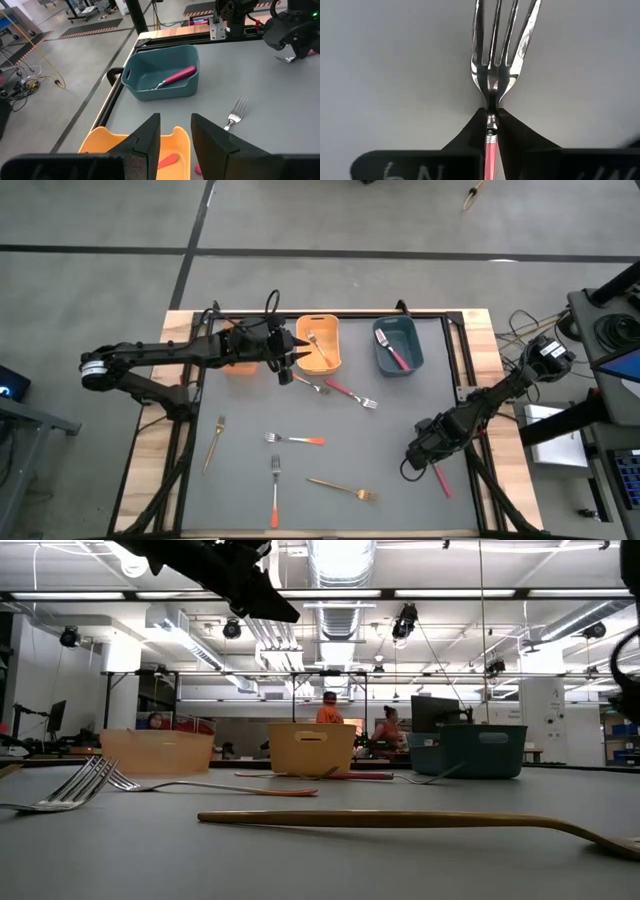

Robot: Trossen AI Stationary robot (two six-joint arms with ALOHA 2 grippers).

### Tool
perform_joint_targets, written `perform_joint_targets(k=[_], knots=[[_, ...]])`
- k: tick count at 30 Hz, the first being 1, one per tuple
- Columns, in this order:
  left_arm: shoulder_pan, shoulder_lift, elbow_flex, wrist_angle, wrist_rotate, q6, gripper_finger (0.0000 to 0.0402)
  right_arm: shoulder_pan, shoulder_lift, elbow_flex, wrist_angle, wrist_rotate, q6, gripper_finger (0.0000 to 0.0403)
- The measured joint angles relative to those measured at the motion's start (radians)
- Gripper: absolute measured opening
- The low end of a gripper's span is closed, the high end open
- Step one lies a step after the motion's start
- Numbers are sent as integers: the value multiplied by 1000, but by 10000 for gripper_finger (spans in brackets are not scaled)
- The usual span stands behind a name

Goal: Sort silverware by color (type)
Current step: Put the red fork into the blue bin

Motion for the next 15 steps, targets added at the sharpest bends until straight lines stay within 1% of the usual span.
perform_joint_targets(k=[5, 8, 11, 15], knots=[[1, 0, 0, 0, 0, 44, 91, -4, -1, 63, 8, -1, -68, 15], [2, 0, 0, 16, 0, 81, 91, -26, -2, 107, 8, 24, -112, 14], [3, 0, 0, 55, -9, 103, 91, -71, -2, 158, 13, 45, -162, 14], [4, 0, 0, 58, -13, 124, 91, -152, -2, 221, 13, 88, -268, 14]])
